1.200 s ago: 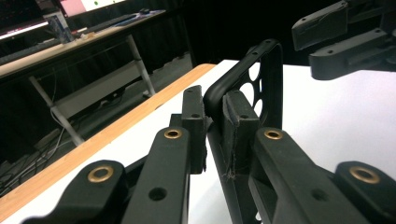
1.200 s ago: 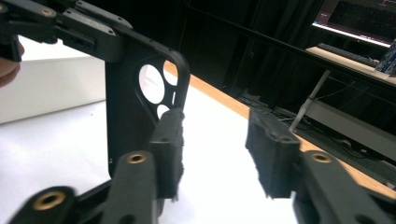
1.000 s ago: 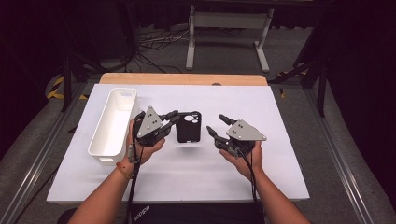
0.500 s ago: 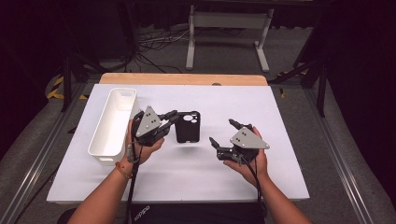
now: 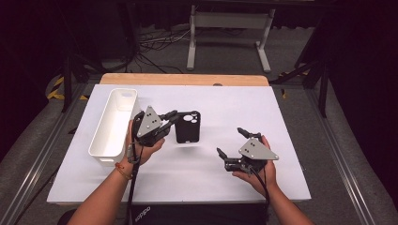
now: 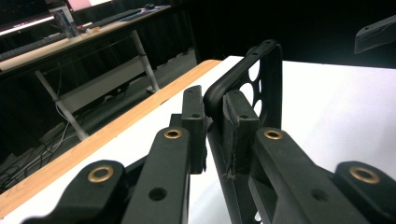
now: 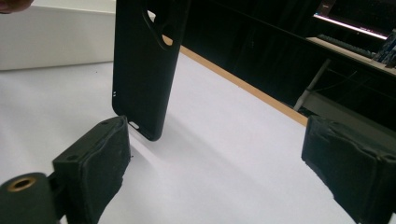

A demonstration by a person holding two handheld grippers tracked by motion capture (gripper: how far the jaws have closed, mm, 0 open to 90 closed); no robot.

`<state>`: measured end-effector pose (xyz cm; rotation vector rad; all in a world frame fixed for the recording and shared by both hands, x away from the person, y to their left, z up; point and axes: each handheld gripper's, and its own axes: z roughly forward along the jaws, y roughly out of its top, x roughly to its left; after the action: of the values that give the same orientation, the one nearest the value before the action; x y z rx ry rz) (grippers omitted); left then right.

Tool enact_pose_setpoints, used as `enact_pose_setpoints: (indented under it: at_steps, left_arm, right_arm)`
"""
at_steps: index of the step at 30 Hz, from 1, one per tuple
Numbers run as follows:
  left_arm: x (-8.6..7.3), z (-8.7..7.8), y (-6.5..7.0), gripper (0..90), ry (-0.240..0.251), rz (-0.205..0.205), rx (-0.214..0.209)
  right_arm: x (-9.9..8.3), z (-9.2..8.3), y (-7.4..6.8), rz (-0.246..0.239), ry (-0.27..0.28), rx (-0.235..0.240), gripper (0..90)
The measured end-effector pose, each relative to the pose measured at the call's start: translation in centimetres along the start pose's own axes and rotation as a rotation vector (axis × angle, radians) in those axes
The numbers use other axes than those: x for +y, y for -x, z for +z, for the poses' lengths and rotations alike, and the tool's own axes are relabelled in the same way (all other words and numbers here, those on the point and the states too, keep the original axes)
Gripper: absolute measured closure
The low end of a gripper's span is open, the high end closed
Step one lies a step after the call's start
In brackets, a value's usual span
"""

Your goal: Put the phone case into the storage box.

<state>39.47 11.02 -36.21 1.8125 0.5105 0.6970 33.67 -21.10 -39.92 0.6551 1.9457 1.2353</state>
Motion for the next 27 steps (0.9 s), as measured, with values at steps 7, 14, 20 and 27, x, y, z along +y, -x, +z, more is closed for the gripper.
enact_pose_setpoints:
  at_steps: [7,14,20,27]
  left_arm:
    - [0.1,-0.1,-0.2,81.0,0.002,0.017,0.002]
    - [0.2,-0.4,-0.1,80.9,0.013,0.016,-0.009]
    - [0.8,-0.9,-0.2,81.0,0.023,0.041,-0.002]
    - [1.2,-1.9,-1.0,81.0,0.035,0.052,0.004]
  right_arm:
    - [-1.0,-0.5,0.1,-0.008,-0.012,-0.001,8.6]
    - [-1.7,-1.2,-0.2,-0.018,-0.030,-0.007,5.7]
    - [-2.1,-1.6,-0.4,-0.023,-0.030,-0.003,6.0]
    - [-2.3,-1.7,-0.3,-0.013,-0.024,-0.009,6.3]
